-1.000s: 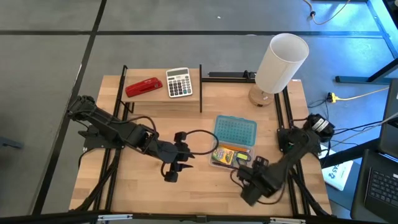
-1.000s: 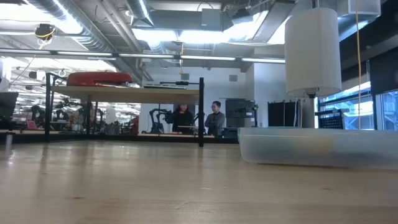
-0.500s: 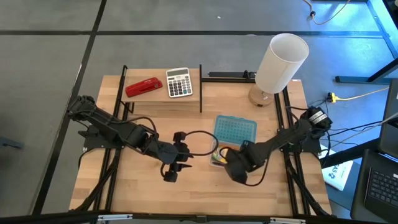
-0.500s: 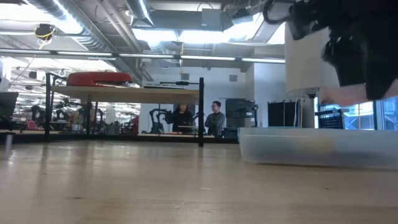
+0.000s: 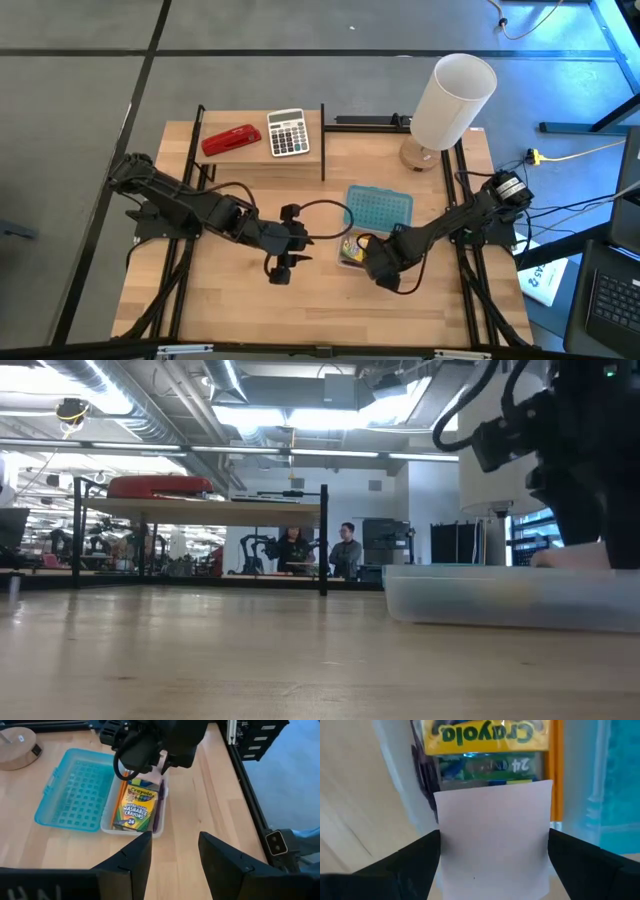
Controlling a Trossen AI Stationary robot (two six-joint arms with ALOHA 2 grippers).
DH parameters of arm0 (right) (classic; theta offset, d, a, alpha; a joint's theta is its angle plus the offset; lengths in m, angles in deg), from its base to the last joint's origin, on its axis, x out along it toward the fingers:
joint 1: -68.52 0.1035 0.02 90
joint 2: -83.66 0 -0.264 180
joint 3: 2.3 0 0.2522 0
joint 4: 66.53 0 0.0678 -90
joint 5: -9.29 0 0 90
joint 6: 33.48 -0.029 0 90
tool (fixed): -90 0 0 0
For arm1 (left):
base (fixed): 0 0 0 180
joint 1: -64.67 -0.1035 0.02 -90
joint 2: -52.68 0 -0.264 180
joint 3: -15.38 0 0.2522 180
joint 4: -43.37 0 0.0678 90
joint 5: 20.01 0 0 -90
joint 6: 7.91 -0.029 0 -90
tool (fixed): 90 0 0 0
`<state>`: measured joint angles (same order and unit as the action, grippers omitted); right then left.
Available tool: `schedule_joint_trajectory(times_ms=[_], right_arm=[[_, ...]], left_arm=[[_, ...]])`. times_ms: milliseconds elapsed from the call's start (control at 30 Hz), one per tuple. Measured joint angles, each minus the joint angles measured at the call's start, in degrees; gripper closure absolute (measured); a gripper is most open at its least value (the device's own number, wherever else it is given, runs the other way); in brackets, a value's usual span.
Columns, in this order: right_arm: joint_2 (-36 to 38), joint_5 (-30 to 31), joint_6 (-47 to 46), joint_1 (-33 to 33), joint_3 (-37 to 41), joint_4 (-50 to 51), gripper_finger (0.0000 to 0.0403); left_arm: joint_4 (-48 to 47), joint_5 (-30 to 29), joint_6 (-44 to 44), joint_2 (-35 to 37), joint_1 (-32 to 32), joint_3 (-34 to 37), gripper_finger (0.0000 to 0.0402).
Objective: Pack school essentials
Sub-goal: Put the pink sticky note into the blue supply box
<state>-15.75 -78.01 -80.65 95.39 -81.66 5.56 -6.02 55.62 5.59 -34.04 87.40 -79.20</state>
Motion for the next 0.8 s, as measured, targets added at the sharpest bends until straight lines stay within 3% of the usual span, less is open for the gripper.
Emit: schedule_joint_trajectory(times_ms=[100, 333, 800], right_arm=[[0.0, -0.4, -0.12, 0.0, 0.68, -2.01, 0.0054], [0.0, -0.4, 1.02, -0.15, 1.16, -4.14, 0.0053], [0.0, 0.25, -0.31, -0.13, 1.16, -4.14, 0.0053]], left_arm=[[-0.01, -0.39, 0.02, 0.0, -0.12, 0.0, 0.0246], [0.01, -7.68, 1.39, 0.0, -0.12, 0.0, 0.0246], [0.05, -8.04, 1.37, 0.0, -0.12, 0.0, 0.0246]])
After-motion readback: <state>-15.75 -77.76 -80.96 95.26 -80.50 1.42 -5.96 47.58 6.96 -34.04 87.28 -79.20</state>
